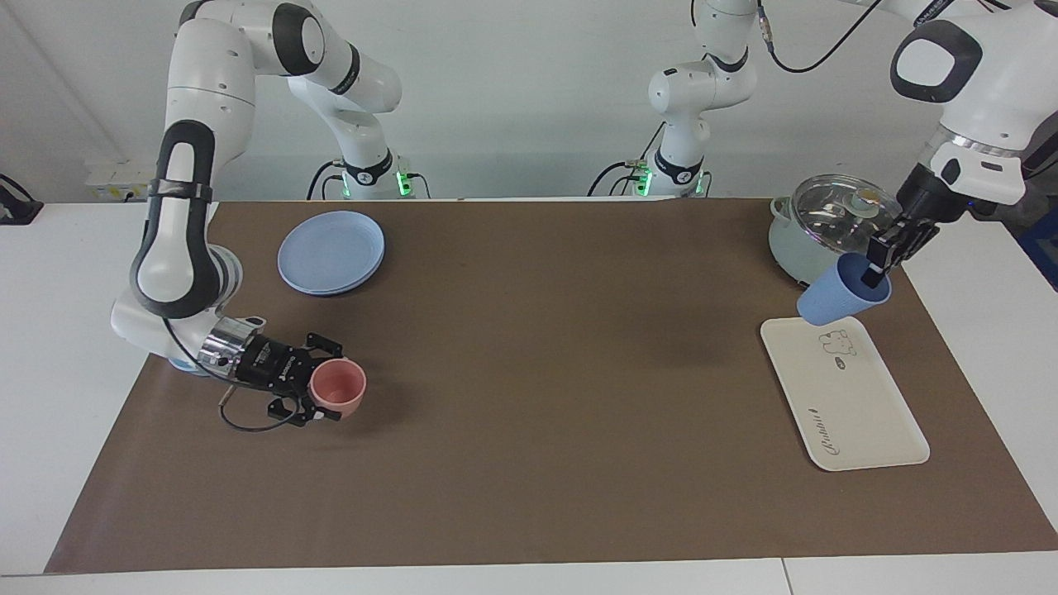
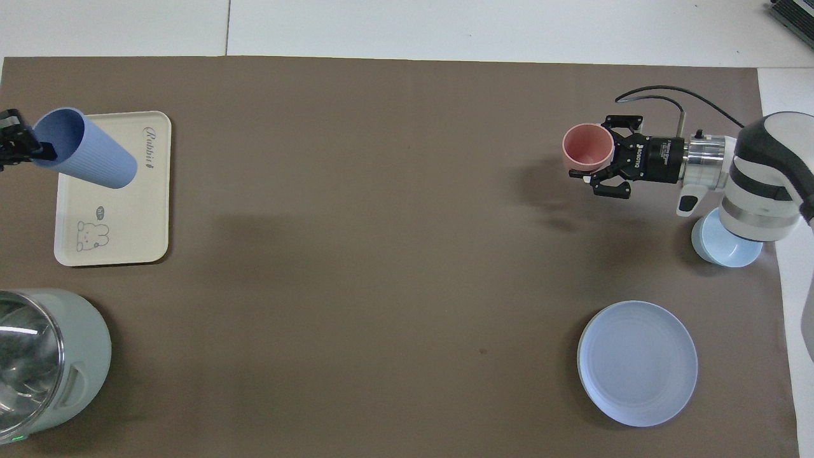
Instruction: Place cup on tray
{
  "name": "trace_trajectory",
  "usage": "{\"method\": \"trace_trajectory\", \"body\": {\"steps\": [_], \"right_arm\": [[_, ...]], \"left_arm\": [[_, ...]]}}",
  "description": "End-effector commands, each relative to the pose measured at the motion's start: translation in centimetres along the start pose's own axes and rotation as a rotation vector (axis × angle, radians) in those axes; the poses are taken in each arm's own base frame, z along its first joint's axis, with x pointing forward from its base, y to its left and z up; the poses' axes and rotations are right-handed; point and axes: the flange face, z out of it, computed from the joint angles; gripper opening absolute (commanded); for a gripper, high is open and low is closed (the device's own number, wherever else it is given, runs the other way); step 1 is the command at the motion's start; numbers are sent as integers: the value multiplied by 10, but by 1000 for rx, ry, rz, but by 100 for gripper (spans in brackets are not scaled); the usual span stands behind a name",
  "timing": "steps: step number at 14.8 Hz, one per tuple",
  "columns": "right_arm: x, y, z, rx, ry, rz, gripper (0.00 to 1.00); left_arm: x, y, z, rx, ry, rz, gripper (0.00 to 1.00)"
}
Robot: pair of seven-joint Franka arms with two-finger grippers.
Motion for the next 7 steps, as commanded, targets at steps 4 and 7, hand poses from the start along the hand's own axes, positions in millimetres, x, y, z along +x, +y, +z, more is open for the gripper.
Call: {"method": "trace_trajectory", "body": {"steps": [4,7], "right_arm": [[26,37,-25,-9,-34,-9,0],[38,39,-36,-3,-49,-13,0]], "left_arm": [[1,-72,63,25,50,124,0],[0,-79,76,29,42,144,0]]}}
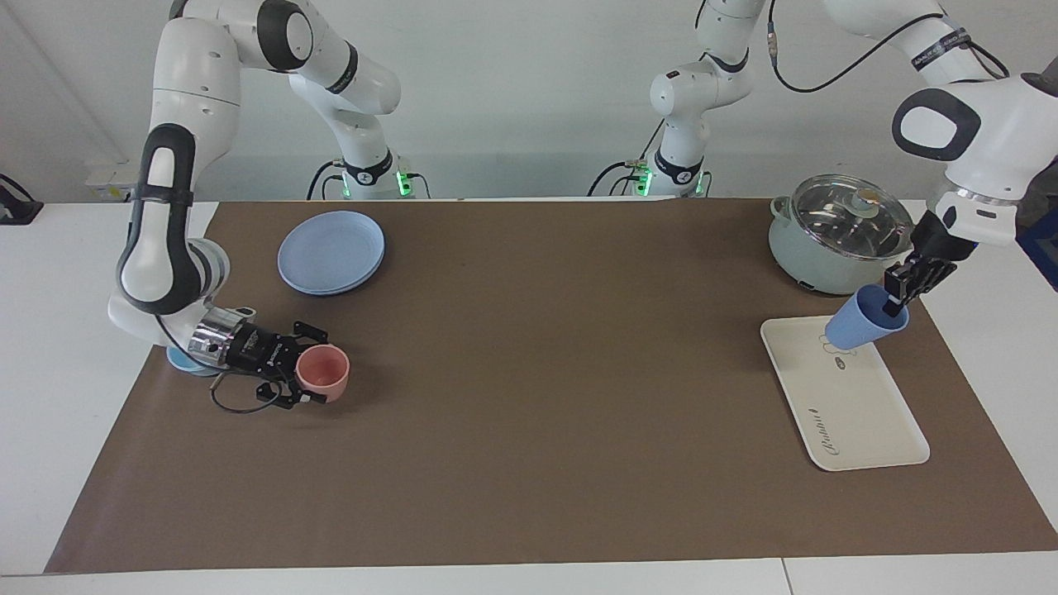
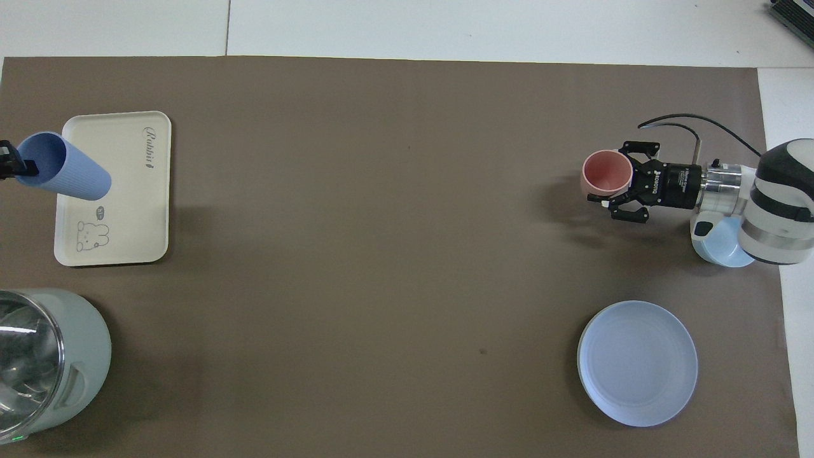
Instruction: Place cup on tray
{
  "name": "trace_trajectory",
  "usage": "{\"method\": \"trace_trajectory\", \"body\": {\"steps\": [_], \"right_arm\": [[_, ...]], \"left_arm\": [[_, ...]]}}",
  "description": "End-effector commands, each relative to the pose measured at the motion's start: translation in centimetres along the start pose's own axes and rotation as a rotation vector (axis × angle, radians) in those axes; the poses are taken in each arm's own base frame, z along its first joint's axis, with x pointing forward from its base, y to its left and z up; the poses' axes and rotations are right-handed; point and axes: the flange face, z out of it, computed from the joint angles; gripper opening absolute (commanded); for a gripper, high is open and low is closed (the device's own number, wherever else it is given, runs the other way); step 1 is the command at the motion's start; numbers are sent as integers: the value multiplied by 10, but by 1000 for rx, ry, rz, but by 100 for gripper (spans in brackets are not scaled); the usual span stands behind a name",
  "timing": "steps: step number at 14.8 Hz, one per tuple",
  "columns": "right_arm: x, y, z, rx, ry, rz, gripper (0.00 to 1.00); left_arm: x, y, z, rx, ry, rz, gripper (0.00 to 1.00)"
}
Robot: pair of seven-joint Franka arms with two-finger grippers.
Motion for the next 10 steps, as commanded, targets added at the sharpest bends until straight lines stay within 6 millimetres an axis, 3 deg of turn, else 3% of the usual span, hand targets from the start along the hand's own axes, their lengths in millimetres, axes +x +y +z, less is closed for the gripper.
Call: {"method": "trace_trajectory", "body": {"steps": [1,7,8,9,10], "right_arm": [[3,13,-13,7,-21,-24,0],[15,34,-6,37,-51,-45,0],[16,36,-6,43,-38,-49,11],[17,37,-1,40,-24,-102,99],[14,36,-5,47,-22,-155,100]], "left_arm": [[-7,-2,7,-3,24,23,0],[-20,-11,45,22,98,48,0],[-20,-11,48,24,109,47,0],[-19,-11,51,27,122,50,0],[-17,-13,62,29,131,45,0]]}}
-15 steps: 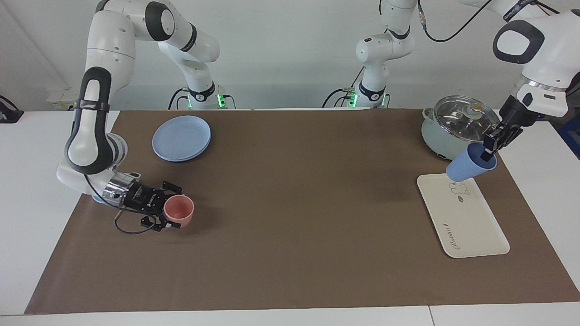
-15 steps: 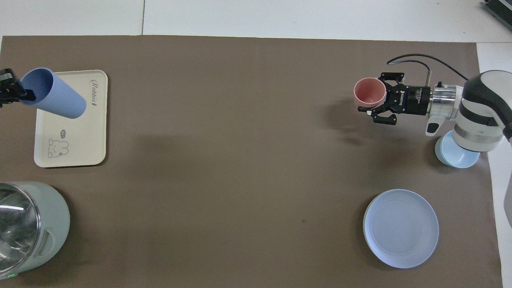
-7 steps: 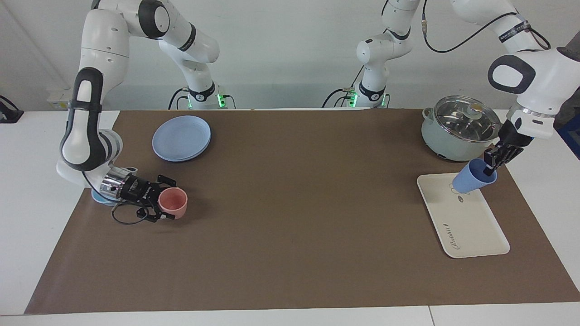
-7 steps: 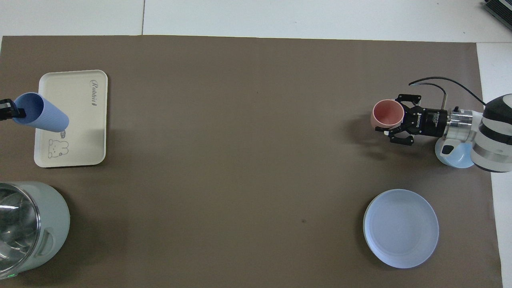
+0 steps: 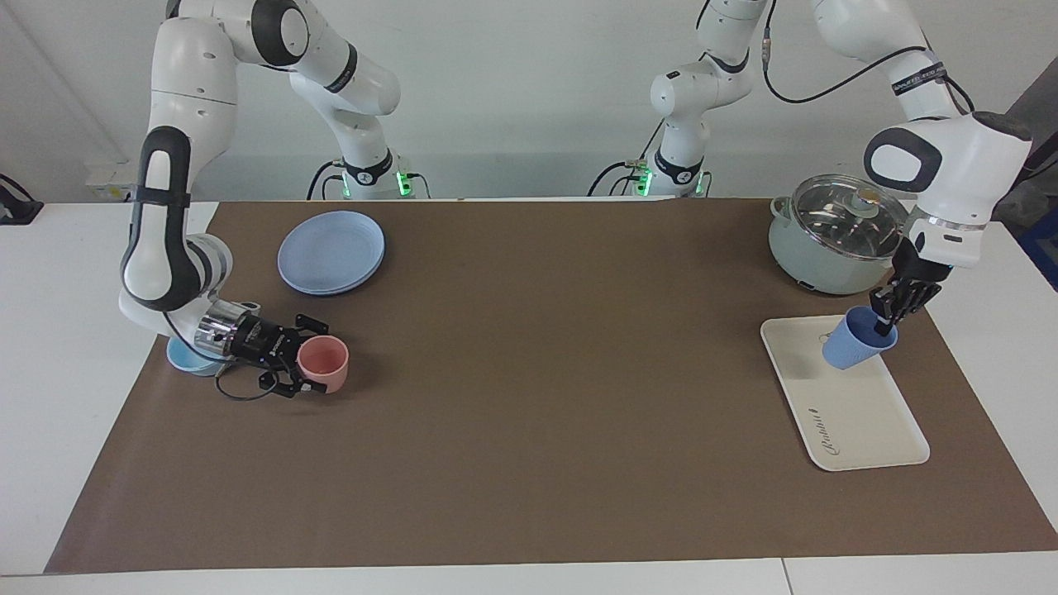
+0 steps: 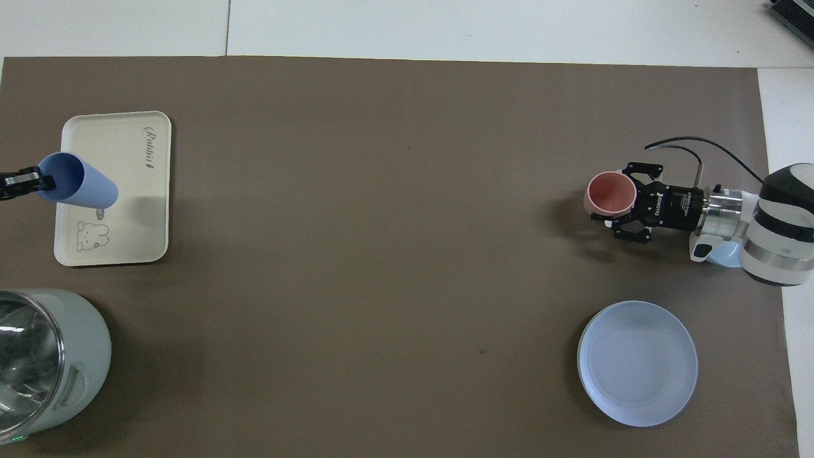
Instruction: Place cup on tray
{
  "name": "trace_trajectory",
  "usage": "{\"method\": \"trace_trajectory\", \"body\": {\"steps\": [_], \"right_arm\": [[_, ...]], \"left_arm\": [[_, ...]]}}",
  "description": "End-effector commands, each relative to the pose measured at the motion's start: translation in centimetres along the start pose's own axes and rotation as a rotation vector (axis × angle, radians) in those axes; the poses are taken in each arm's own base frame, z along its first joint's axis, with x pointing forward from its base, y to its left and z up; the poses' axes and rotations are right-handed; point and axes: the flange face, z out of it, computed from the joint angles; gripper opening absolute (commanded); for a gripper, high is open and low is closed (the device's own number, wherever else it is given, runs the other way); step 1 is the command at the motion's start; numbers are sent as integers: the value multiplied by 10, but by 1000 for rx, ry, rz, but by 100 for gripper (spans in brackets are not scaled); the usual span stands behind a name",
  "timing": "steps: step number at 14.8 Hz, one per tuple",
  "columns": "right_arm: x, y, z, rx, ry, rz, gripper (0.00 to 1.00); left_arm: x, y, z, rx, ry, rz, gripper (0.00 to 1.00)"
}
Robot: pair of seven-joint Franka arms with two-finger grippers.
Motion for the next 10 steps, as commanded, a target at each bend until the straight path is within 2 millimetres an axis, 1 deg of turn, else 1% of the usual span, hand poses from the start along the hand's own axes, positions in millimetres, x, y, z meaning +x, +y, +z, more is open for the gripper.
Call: {"method": "trace_trajectory", "body": {"steps": [1,3,4,7,8,9,10], "right_arm": [[-10,11,-4,32,5,-84,100],[-7,11,-6,29,18,-83,100],[-6,11,-8,32,23,-88,100],[2,10,-18,40,81,-111,100],[3,8,-23,36,128,-128,100],[3,6,-28,38,166,-141,100],[3,4,-30,33,191,-155,100]], "left_arm": [[0,-2,18,2,46,9,0],[4,-2,40,2,67,-1,0],[3,-1,45,3,73,-1,0],[-1,0,51,0,53,0,1],[-1,2,51,-2,51,3,70],[-2,4,51,-4,45,6,100],[-1,6,50,-8,33,12,100]]}}
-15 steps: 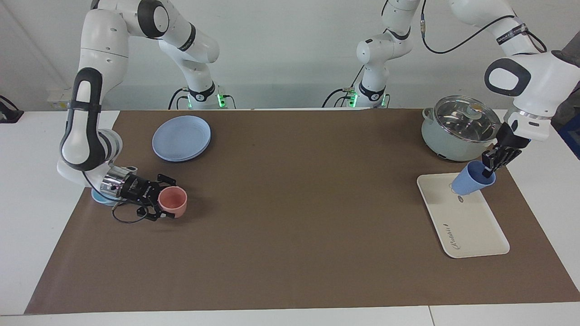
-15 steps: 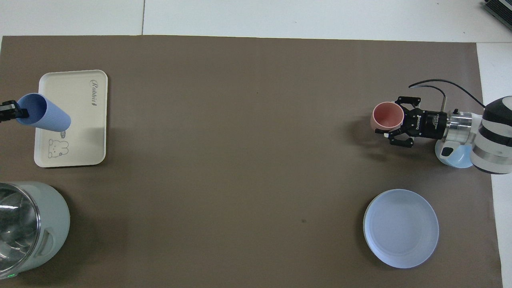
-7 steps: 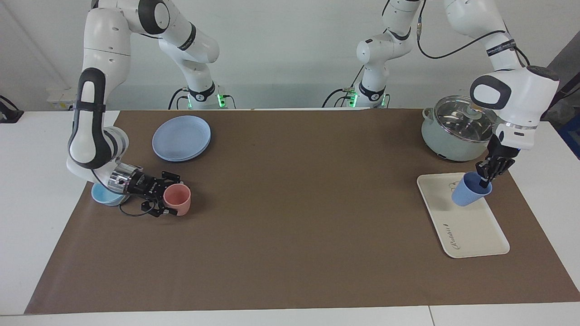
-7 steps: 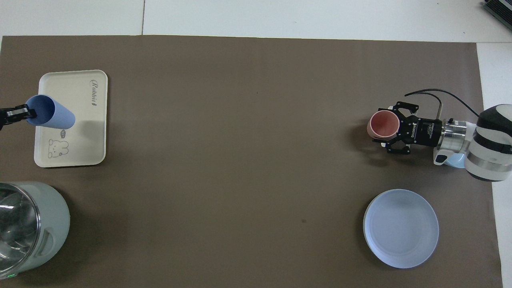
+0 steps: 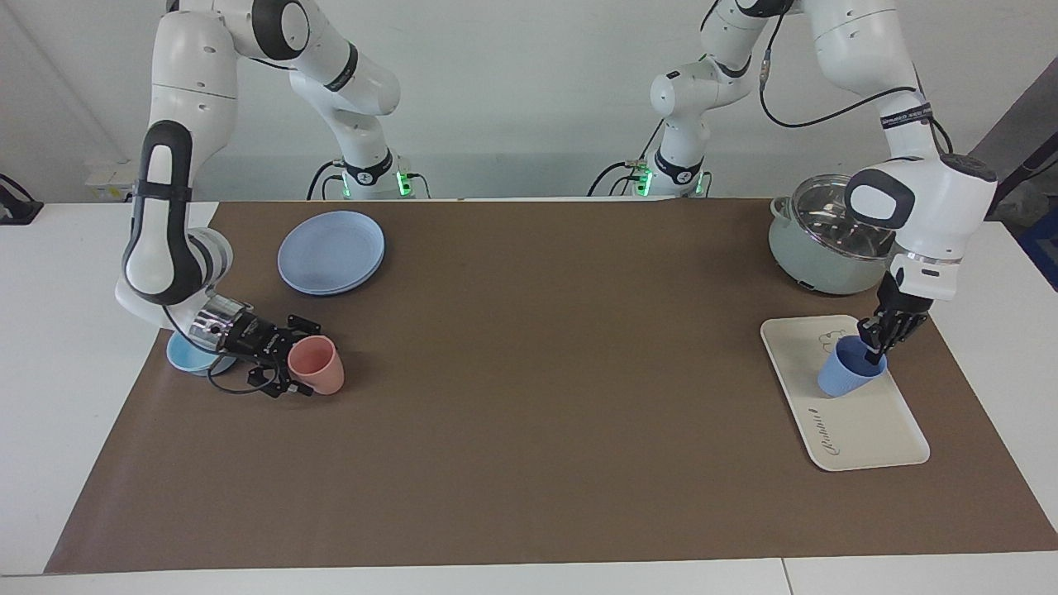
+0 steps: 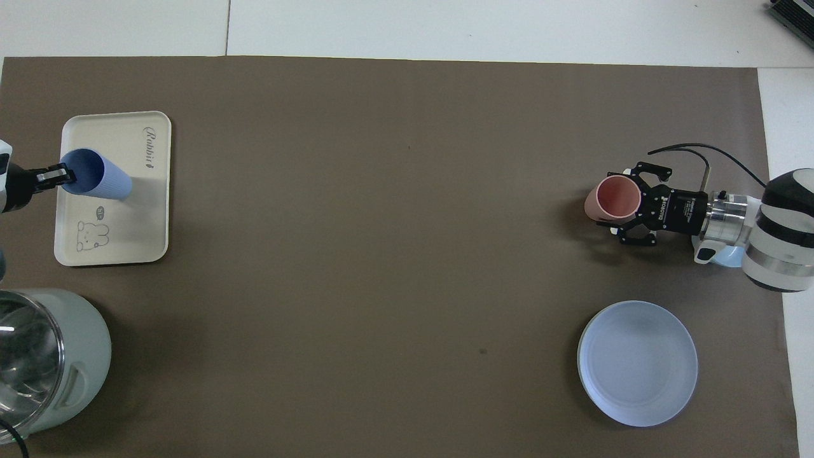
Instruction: Place cup on tray
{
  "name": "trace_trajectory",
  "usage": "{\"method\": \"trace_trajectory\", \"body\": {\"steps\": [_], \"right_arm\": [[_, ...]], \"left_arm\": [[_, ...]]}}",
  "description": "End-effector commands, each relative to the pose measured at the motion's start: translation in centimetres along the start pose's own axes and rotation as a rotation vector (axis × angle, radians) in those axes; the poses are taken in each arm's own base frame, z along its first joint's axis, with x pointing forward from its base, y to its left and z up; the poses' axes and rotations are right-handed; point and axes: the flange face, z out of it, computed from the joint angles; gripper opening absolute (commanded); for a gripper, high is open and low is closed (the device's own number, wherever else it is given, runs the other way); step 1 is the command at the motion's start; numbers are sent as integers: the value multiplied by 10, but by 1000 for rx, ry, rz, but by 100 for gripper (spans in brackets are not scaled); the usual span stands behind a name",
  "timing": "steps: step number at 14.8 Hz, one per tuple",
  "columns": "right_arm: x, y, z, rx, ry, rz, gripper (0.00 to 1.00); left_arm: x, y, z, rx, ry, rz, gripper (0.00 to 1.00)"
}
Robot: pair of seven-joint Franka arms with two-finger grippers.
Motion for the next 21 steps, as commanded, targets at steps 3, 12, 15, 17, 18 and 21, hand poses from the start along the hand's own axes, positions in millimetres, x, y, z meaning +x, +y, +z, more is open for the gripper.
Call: {"method": "trace_trajectory", "body": {"steps": [3,12,15,17,18,21], "right_arm": [[-14,-8,-29,-30,182,-131,100],[-110,-21,-66,-628,581,-924,100],[-147,-18,-67,-750,565,-1137,100],[-175,-16,-62,-786,580,-1223,100],[-191,-14,-56,-814,593,-1265,100],[-237,1,-38,-960,626,-1354,100]], "left_arm": [[19,12,-39,-31,-51,43,100],[0,104,-164,32,-315,354,100],[-31,143,-169,27,-336,385,100],[-43,165,-170,30,-345,363,100],[-48,179,-171,32,-348,350,100],[-53,201,-180,35,-342,316,100]]}}
